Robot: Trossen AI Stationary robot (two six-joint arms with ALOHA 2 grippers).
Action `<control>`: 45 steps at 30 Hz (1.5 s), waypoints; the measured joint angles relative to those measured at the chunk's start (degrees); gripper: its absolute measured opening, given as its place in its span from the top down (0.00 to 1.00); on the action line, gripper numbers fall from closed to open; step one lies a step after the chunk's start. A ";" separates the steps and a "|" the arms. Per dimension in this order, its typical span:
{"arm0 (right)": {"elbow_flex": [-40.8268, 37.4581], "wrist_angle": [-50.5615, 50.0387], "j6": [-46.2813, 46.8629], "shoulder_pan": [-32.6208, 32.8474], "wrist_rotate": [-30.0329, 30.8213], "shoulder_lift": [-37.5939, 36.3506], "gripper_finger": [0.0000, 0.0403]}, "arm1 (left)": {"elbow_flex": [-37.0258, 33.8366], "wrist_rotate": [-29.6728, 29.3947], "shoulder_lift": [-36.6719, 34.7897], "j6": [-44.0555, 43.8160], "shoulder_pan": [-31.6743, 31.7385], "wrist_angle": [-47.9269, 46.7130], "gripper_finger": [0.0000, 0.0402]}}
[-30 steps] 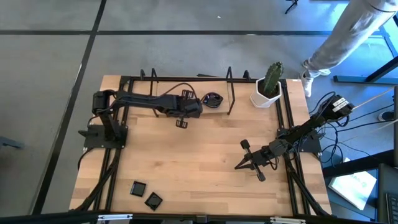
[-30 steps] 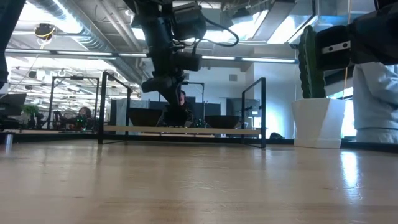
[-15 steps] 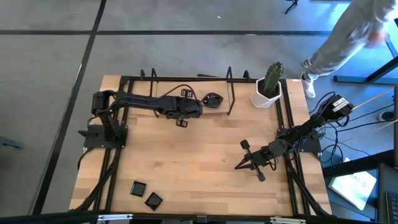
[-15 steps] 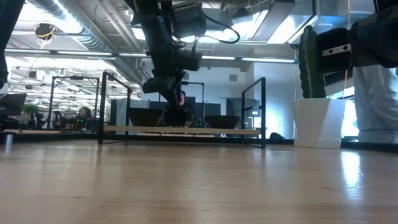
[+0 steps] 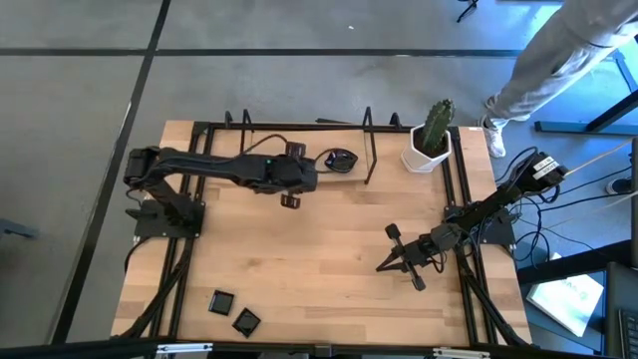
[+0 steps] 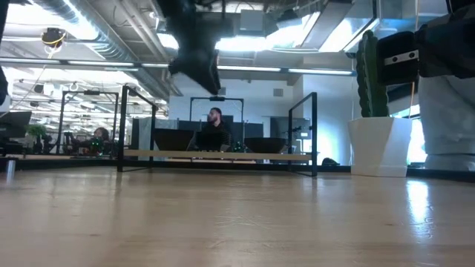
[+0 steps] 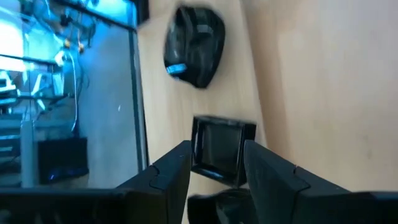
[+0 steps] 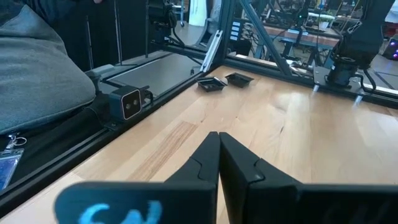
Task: Pick & Place Mini shaped plates
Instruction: Stack the square plate on top of the square plate on the shelf
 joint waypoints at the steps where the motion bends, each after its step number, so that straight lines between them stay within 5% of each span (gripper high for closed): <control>1: 0.00 0.00 0.00 -0.02 0.00 0.00 0.98 | 0.00 0.45 -0.91 -0.04 -0.24 0.36 0.64; 25: 0.00 -0.26 0.00 -0.02 0.04 0.00 0.98 | 0.00 2.99 -6.65 -6.01 -0.21 3.08 0.78; 45: 0.00 2.49 0.07 -0.02 0.15 0.00 0.98 | 0.00 3.01 -6.63 -11.53 -0.65 -0.76 0.79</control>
